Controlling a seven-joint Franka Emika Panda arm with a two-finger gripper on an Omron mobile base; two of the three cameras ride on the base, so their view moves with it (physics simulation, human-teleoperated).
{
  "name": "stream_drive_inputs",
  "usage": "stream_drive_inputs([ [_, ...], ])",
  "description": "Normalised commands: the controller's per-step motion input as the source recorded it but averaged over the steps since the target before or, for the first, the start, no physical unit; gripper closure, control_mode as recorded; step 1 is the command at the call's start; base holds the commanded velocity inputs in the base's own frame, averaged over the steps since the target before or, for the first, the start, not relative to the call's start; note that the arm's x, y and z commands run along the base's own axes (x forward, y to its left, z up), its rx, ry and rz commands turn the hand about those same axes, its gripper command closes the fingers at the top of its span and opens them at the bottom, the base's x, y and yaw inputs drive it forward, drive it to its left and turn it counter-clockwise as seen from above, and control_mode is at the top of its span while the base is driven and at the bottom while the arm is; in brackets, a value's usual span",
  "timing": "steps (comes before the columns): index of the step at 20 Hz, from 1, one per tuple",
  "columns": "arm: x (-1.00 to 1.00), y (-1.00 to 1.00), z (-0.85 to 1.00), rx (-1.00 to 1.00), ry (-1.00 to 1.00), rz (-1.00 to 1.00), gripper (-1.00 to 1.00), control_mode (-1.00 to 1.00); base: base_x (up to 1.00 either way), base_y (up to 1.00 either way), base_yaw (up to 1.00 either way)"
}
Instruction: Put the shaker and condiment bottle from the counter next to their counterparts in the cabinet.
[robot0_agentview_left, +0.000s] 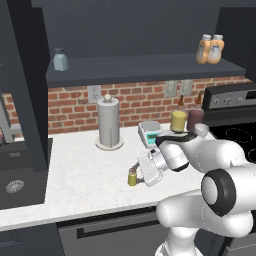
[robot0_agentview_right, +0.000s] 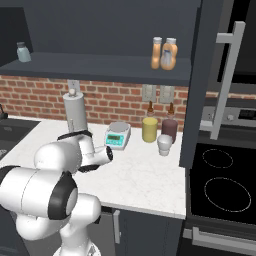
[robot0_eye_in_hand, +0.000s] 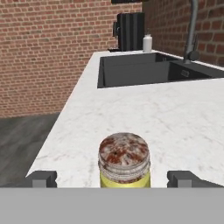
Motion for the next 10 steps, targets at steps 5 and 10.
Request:
stream_drive_inputs([
  [5, 0.1, 0.08, -0.11, 0.04, 0.0, 0.0, -1.0, -1.0, 0.0, 0.0, 0.0],
  [10, 0.21, 0.09, -0.04, 0.06, 0.0, 0.0, -1.0, -1.0, 0.0, 0.0, 0.0],
])
